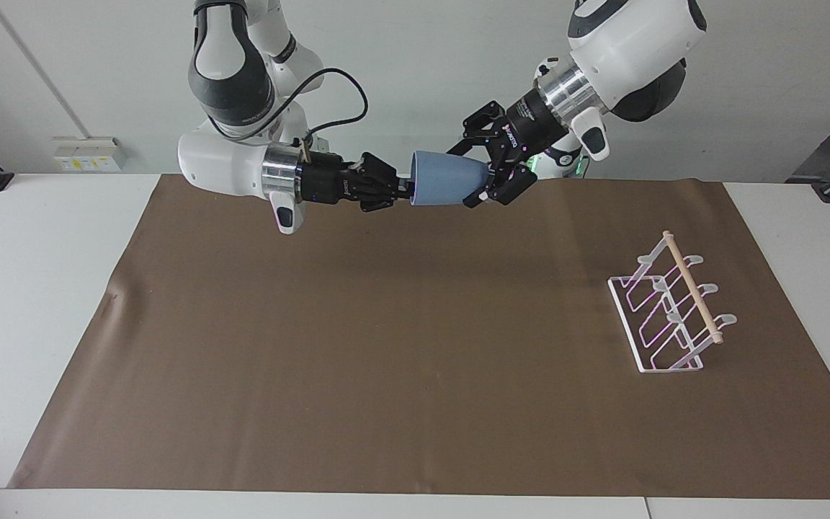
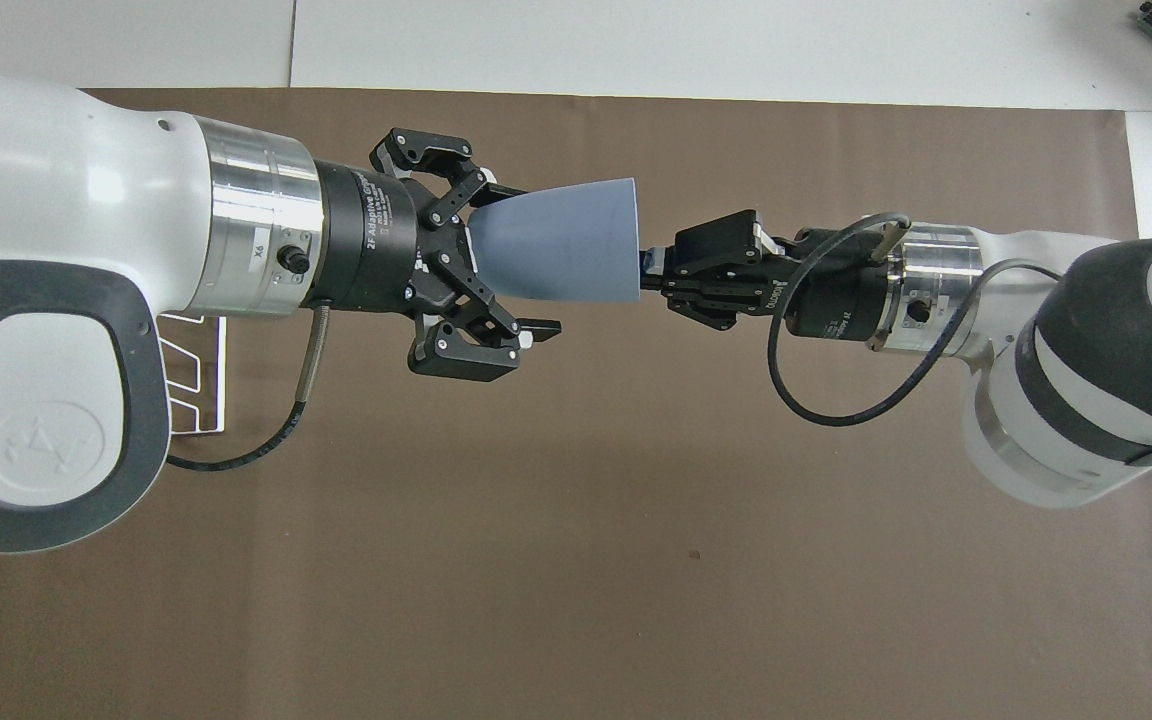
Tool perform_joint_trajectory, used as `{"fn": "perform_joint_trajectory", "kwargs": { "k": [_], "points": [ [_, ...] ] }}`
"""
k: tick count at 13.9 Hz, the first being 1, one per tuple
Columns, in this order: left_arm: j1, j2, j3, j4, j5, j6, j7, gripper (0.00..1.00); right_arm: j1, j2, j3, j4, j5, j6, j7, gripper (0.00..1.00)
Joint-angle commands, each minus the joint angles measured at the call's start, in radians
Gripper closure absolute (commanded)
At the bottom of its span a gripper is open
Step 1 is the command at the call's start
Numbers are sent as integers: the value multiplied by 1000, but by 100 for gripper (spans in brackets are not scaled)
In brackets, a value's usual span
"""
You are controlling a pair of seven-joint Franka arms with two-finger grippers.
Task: Hang cup on cup holder
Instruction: 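Close the left gripper around the cup's closed end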
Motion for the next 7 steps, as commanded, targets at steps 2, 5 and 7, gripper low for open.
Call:
{"fn": "perform_joint_trajectory", "kwargs": {
  "k": [2,5,7],
  "points": [
    [-21,13,11,19,-12,3,-27,0,-2,-26,3,-26,16,17,9,100],
    [-21,11,11,21,-10,17,-53,27,-2,-26,3,-26,16,17,9,100],
    [-21,8,11,22,-9,24,-56,62,-2,-26,3,-26,16,17,12,100]
  ]
}}
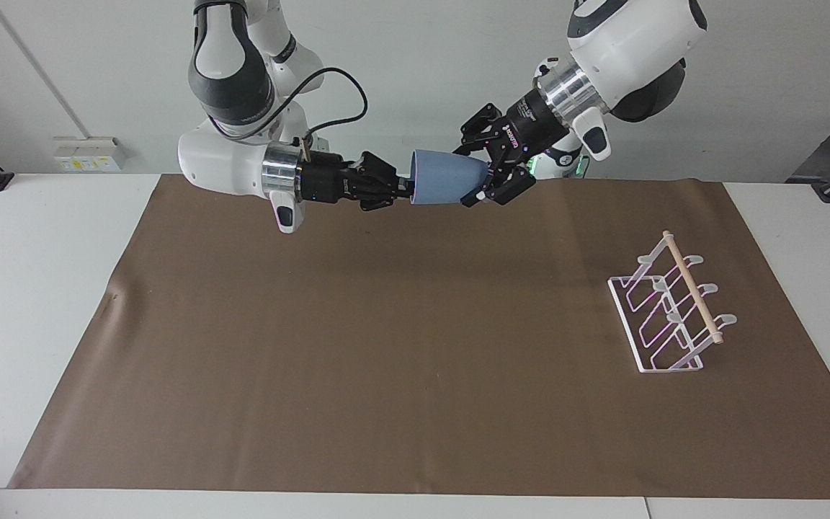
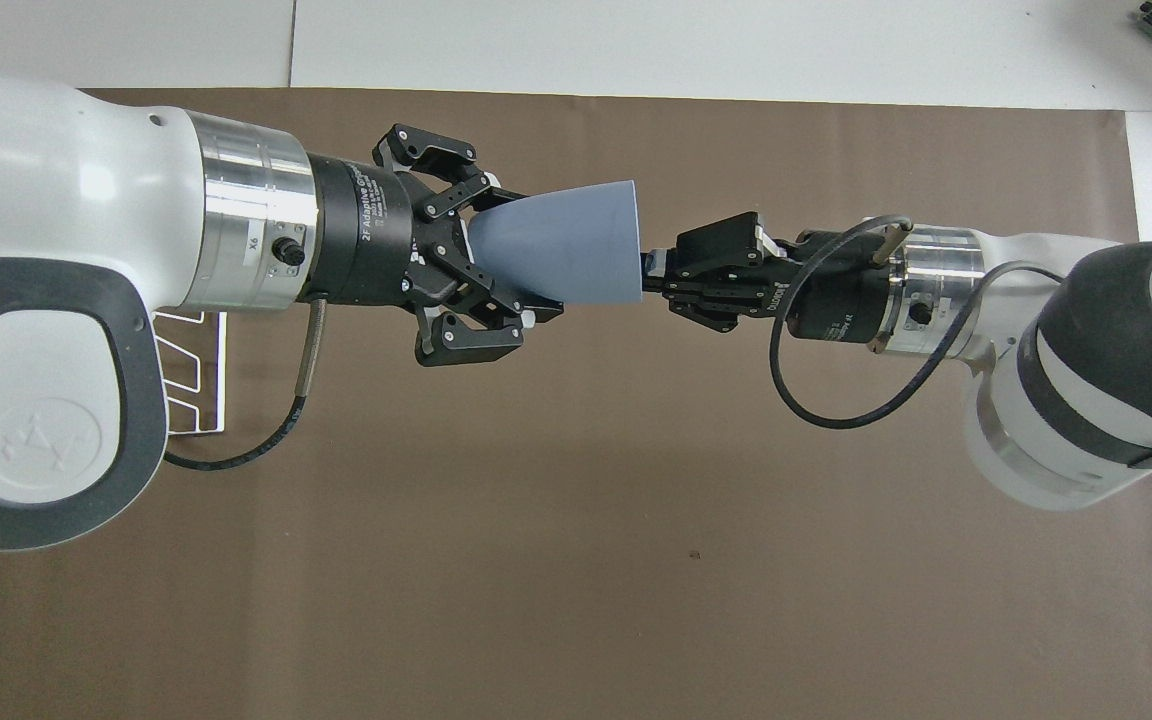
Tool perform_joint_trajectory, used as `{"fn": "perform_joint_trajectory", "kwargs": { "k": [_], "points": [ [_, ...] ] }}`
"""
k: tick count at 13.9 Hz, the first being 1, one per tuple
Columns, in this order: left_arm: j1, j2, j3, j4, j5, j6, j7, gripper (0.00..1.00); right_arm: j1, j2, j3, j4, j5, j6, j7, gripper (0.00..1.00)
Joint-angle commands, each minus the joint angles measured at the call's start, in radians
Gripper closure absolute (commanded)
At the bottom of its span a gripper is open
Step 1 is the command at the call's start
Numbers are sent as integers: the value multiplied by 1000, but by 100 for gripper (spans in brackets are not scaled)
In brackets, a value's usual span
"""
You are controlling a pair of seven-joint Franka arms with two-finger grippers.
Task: Hang cup on cup holder
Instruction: 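Close the left gripper around the cup's closed end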
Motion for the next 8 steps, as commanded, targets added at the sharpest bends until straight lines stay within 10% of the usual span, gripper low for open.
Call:
{"fn": "perform_joint_trajectory", "kwargs": {
  "k": [1,3,8],
  "points": [
    [-18,7,5,21,-4,16,-34,76,0,-22,3,-20,16,20,12,100],
    [-20,6,5,21,0,24,-27,100,-1,-22,3,-20,14,25,12,100],
    [-20,-5,5,21,1,19,-22,100,0,-22,3,-19,11,25,15,93]
  ]
}}
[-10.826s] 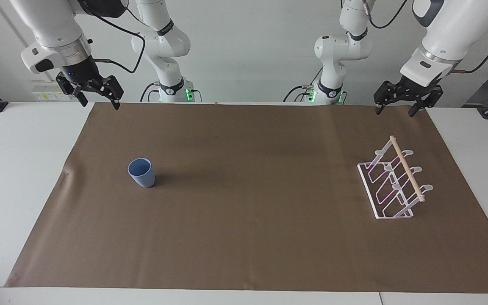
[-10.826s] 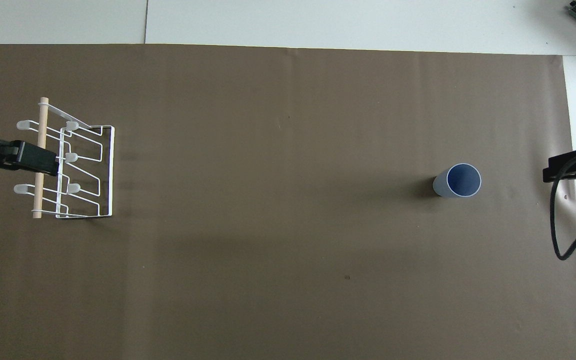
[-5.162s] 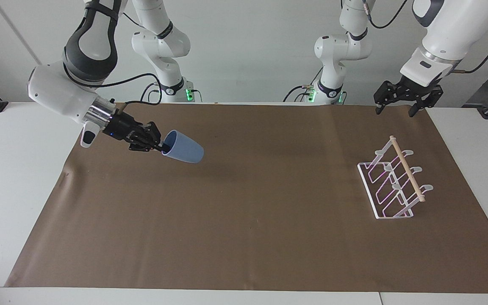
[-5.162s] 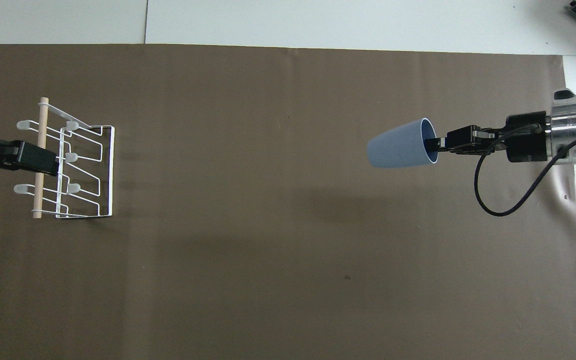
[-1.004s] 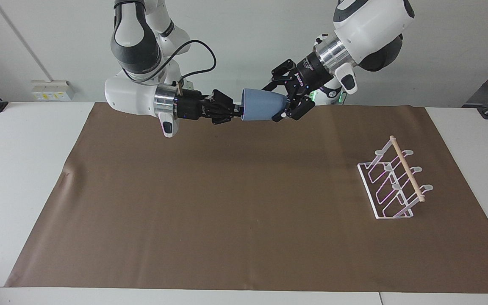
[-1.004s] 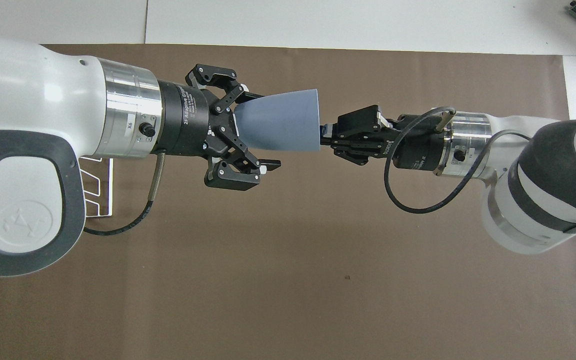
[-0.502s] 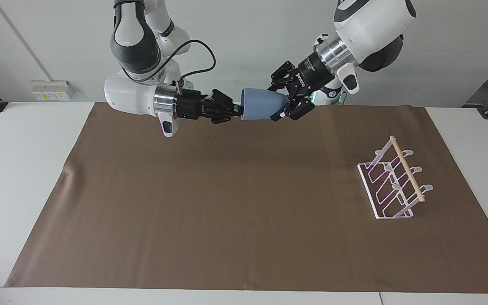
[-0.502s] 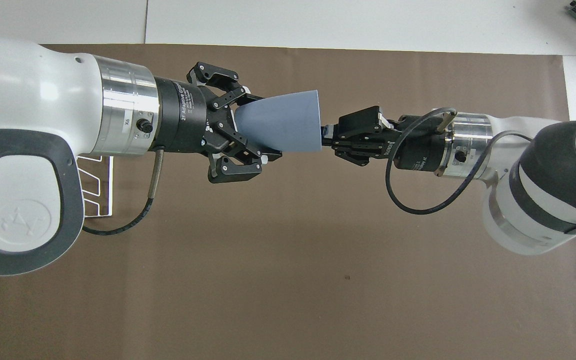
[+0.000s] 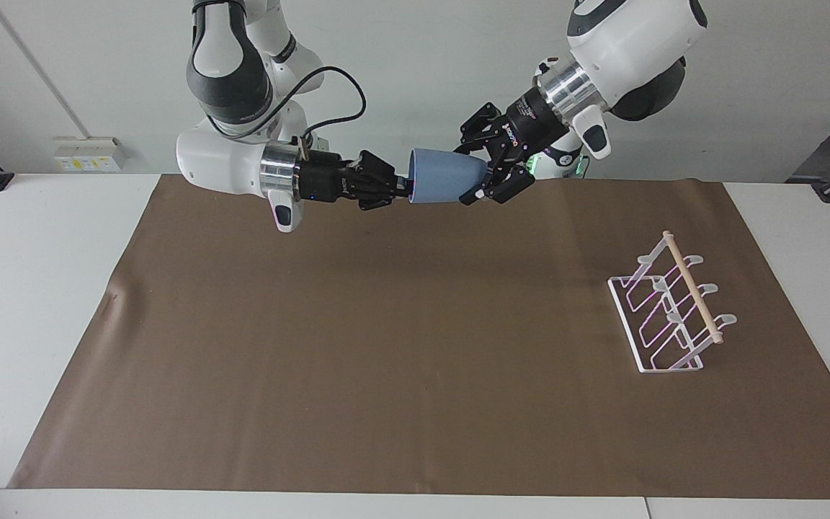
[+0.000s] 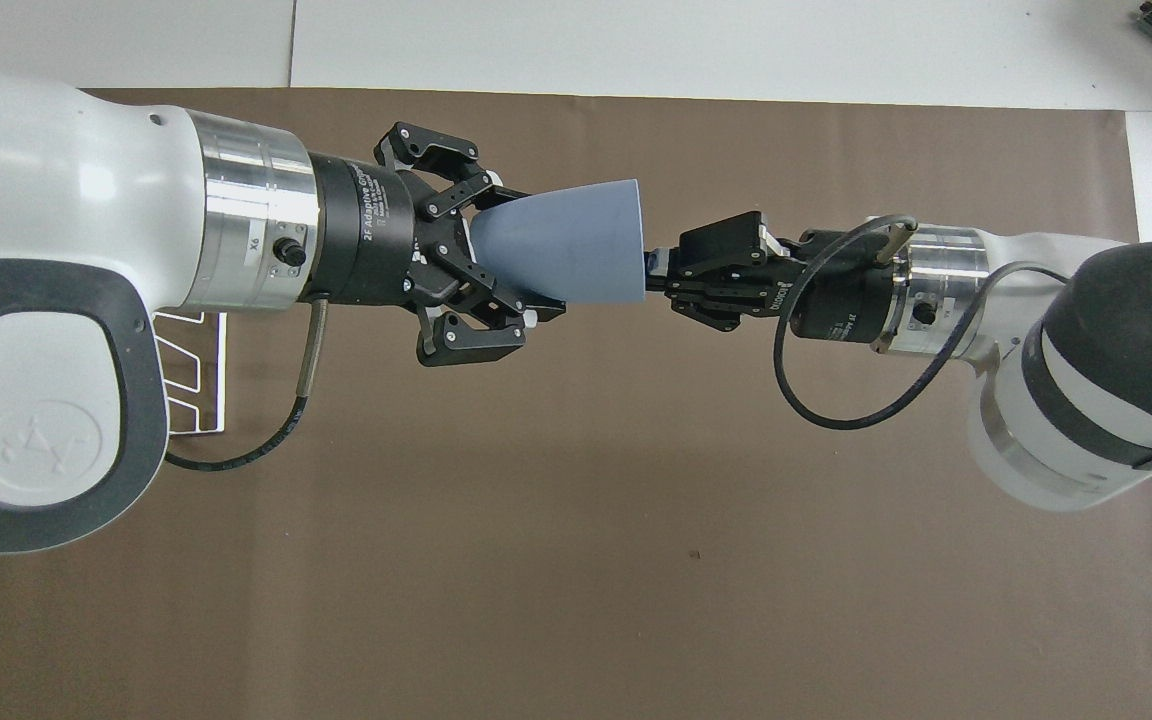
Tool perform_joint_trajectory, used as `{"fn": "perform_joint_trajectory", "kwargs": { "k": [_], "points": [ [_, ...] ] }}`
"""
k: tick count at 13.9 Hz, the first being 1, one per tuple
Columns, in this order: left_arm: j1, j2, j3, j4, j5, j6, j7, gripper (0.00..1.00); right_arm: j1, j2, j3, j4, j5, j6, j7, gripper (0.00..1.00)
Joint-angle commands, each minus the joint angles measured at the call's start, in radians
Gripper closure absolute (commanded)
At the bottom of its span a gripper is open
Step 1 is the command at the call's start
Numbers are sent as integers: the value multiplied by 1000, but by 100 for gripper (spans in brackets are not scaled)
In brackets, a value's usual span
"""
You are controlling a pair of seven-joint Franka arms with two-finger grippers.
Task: Hang cup on cup holder
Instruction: 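Close the left gripper around the cup's closed end, then open the right gripper and withdraw it while the left gripper pulls back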
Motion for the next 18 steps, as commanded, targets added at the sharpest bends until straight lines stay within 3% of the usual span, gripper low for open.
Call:
{"fn": "perform_joint_trajectory", "kwargs": {
  "k": [1,5,6,9,10,11,14,18],
  "points": [
    [-18,-6,6,15,-1,17,-24,100,1,-19,5,-19,11,25,15,73],
    [-17,-8,7,13,9,7,-30,100,1,-19,5,-19,10,23,15,53],
    [-17,-8,7,13,13,7,-29,100,-1,-17,5,-19,8,23,17,41],
    [-10,-9,7,9,39,4,-21,100,-7,-17,5,-19,-2,22,15,30],
    [-9,-9,7,6,70,5,-21,100,-13,-17,3,-19,-16,22,15,21],
    [-7,-11,7,3,96,4,-23,100,-16,-17,3,-19,-38,19,10,0],
    [-1,-17,12,-4,179,-9,-15,100,-48,-13,3,-17,-128,8,3,0],
    [25,-55,18,-86,266,-9,118,100,-76,-6,0,1,-327,17,7,0]
  ]
}}
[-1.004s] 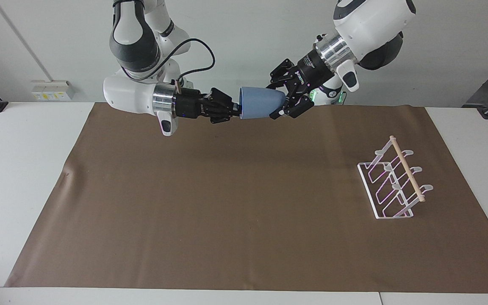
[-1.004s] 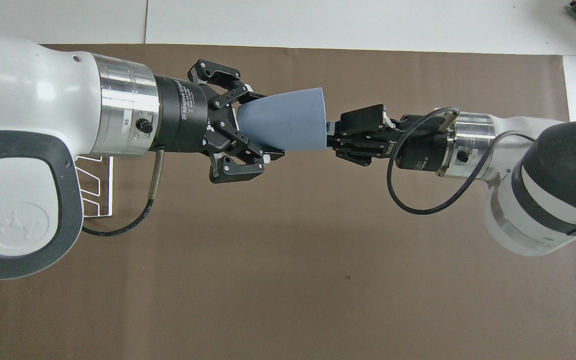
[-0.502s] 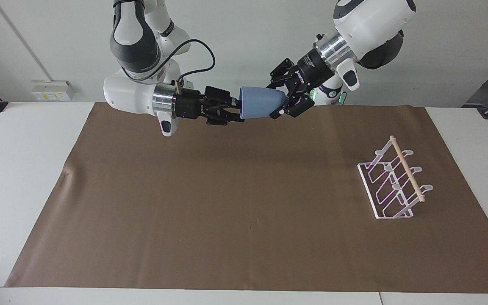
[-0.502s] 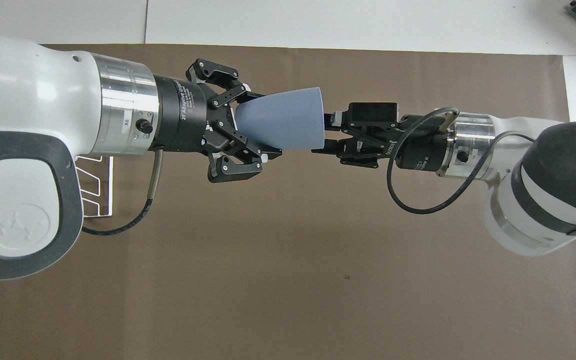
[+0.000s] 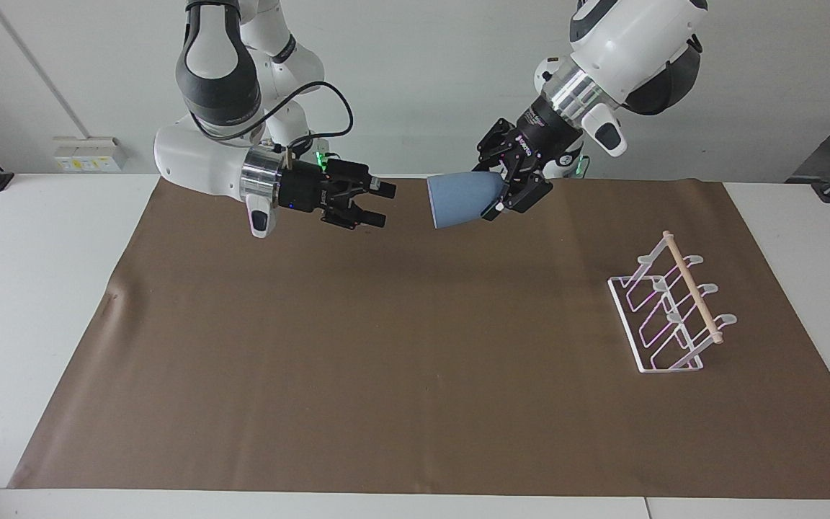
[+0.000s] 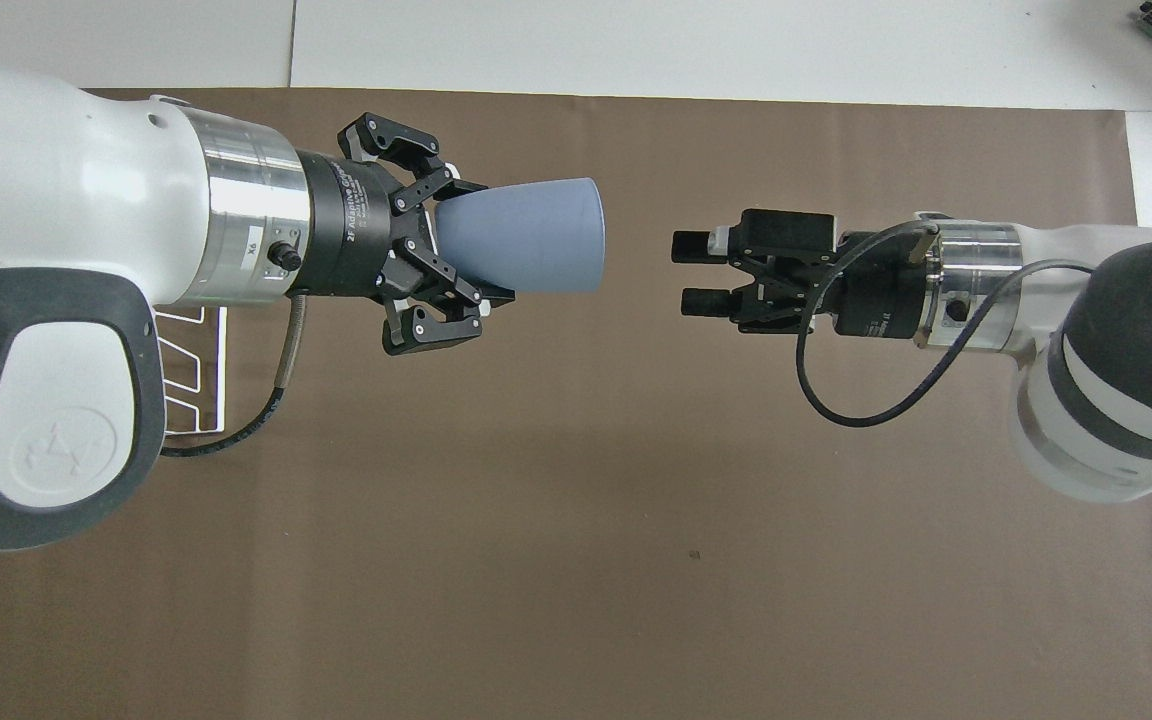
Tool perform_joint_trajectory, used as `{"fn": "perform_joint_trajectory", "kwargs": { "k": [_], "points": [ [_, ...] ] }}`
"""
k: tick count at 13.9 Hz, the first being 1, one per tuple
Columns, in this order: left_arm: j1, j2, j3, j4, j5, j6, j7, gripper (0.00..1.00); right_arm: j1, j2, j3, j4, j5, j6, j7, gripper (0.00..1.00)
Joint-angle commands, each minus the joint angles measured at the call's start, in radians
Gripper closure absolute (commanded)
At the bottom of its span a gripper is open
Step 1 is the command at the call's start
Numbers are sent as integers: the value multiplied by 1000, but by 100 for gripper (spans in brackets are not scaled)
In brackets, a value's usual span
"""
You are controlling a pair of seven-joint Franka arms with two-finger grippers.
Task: Hang cup on cup holder
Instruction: 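Open the right gripper and withdraw it while the left gripper pulls back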
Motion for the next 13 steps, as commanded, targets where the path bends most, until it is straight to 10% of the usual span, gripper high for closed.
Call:
{"fn": "perform_joint_trajectory", "kwargs": {
  "k": [1,13],
  "points": [
    [34,-60,5,-95,75,-9,102,100,-17,-7,1,16,-172,13,10,0],
    [167,-100,8,-252,537,28,679,100,-16,-13,1,61,-1086,148,76,0]
  ]
}}
